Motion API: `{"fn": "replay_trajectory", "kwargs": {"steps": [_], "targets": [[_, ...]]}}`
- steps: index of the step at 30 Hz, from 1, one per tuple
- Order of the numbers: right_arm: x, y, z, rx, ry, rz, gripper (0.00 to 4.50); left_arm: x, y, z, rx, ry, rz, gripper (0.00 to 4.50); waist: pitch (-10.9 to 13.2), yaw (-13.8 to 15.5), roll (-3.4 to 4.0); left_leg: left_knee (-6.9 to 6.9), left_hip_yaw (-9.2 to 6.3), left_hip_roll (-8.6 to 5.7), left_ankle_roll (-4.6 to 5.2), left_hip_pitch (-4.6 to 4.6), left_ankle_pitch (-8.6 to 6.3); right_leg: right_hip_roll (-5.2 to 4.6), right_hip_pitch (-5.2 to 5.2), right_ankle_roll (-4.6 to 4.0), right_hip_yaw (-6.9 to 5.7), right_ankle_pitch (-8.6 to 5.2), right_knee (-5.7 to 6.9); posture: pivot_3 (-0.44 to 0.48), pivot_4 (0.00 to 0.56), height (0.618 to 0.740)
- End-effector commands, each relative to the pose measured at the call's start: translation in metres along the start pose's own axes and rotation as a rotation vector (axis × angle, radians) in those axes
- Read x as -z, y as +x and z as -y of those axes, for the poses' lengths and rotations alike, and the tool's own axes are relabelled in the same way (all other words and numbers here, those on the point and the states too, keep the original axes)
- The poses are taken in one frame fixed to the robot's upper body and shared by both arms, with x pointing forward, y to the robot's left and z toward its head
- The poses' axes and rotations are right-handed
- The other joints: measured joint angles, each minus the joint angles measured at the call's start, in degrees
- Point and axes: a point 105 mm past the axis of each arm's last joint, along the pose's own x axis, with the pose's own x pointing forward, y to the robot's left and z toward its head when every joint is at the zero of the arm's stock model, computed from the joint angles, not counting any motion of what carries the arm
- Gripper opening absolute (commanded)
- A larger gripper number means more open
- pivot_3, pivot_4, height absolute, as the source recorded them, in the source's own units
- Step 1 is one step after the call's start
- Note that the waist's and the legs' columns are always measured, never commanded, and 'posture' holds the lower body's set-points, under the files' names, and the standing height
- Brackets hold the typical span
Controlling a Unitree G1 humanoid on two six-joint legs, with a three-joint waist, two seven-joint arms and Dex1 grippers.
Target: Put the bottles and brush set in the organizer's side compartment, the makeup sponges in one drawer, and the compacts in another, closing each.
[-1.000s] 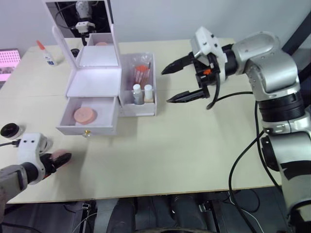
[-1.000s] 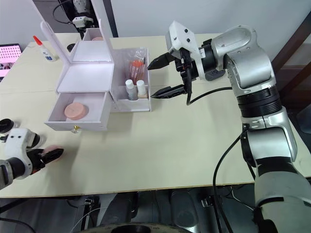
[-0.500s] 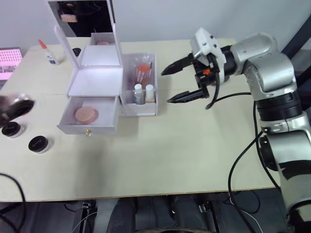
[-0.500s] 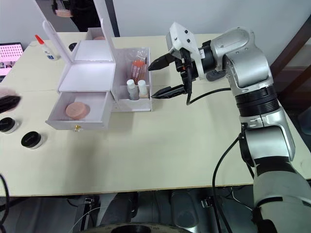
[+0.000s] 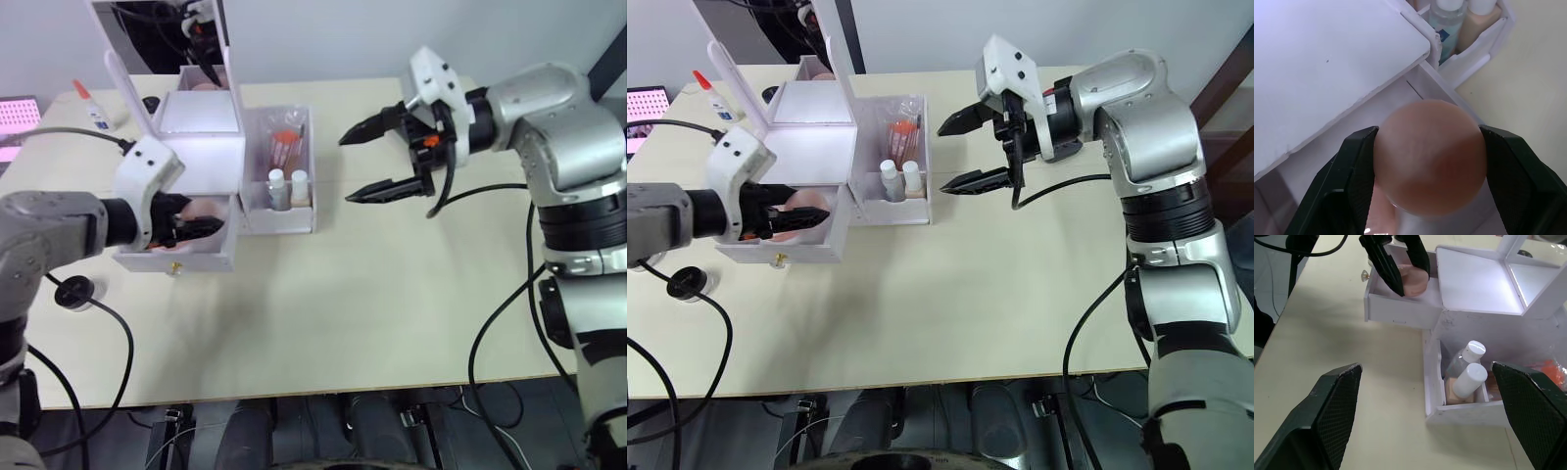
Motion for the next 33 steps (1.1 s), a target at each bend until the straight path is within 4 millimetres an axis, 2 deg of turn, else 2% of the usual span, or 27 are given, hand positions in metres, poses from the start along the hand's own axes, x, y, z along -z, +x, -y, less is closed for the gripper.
{"fn": "replay_trajectory", "kwargs": {"steps": [1,9,11,13,19,22,25,28,30,32,33], "targets": [[-0.013,-0.012,0.000,0.050,-0.048,0.023,4.50,-0.009,-0.002,-0.003,-0.017,0.050,0.020,2.68,0.0,0.0,0.00,0.00,0.00,0.00,0.00,0.00,0.00,0.00,0.00,0.00,0.00,0.00,0.00,0.000,0.150,0.740],[-0.012,-0.013,0.002,0.077,-0.046,0.022,4.50,-0.012,0.001,-0.003,-0.007,0.032,0.015,2.68,0.0,0.1,-0.03,0.05,0.00,0.00,0.01,-0.01,0.00,0.00,0.01,0.00,0.00,0.00,0.00,0.000,0.150,0.740],[-0.013,-0.013,0.002,0.077,-0.047,0.023,4.50,-0.011,-0.002,-0.004,-0.016,0.033,0.005,3.73,0.0,-0.1,-0.03,0.06,0.01,0.00,0.01,-0.02,0.00,-0.01,0.01,0.00,0.01,0.00,0.00,0.000,0.150,0.740],[-0.013,-0.013,0.002,0.076,-0.046,0.022,4.50,-0.012,-0.004,-0.005,-0.013,0.019,0.012,4.46,0.0,-0.1,-0.02,0.05,0.00,0.00,0.01,-0.02,0.00,0.00,0.01,0.00,0.01,0.00,0.00,0.000,0.150,0.740],[-0.011,-0.011,0.003,0.064,-0.043,0.022,4.50,-0.023,-0.017,-0.008,-0.043,0.018,0.041,4.46,0.0,0.0,-0.03,0.09,-0.01,0.00,0.01,-0.03,0.00,0.00,0.02,0.00,0.00,0.00,0.00,0.000,0.150,0.740],[-0.011,-0.010,0.002,0.036,-0.037,0.037,4.50,-0.038,-0.040,-0.005,-0.035,0.004,0.117,4.46,0.0,-0.1,-0.03,0.09,-0.01,0.00,0.01,-0.03,0.00,0.00,0.02,0.00,0.00,0.00,0.01,0.000,0.150,0.740],[-0.013,-0.008,0.002,0.000,-0.041,0.063,4.50,-0.044,-0.068,0.006,0.011,0.012,0.223,4.46,0.0,-0.3,-0.02,0.07,0.00,0.00,0.01,-0.02,0.00,-0.01,0.01,0.02,0.01,-0.01,0.01,0.000,0.150,0.740],[-0.016,-0.005,0.003,-0.033,-0.048,0.092,4.50,-0.039,-0.084,0.014,0.018,0.037,0.286,4.46,0.0,-0.3,0.00,0.00,0.00,0.00,0.01,0.03,0.00,-0.01,0.01,0.06,0.01,-0.03,0.04,0.000,0.150,0.740],[-0.020,0.002,0.006,-0.066,-0.053,0.118,4.50,-0.016,-0.096,0.029,-0.002,0.096,0.266,4.46,0.1,-0.6,0.01,-0.01,-0.02,0.01,0.01,0.04,0.00,-0.01,0.01,0.05,-0.01,-0.03,0.09,0.000,0.150,0.740],[-0.021,0.007,0.008,-0.089,-0.067,0.128,4.50,-0.006,-0.107,0.043,0.000,0.093,0.332,4.46,0.1,-0.3,0.00,-0.04,0.09,0.01,0.00,0.07,0.00,-0.03,-0.01,0.02,0.09,-0.01,0.04,0.000,0.150,0.740],[-0.023,0.010,0.010,-0.096,-0.076,0.135,4.50,0.004,-0.109,0.045,-0.033,0.068,0.342,4.22,0.1,-0.2,-0.02,0.00,0.04,0.01,0.00,0.03,0.01,-0.02,-0.01,0.01,0.05,-0.02,0.03,0.000,0.150,0.740]]}}
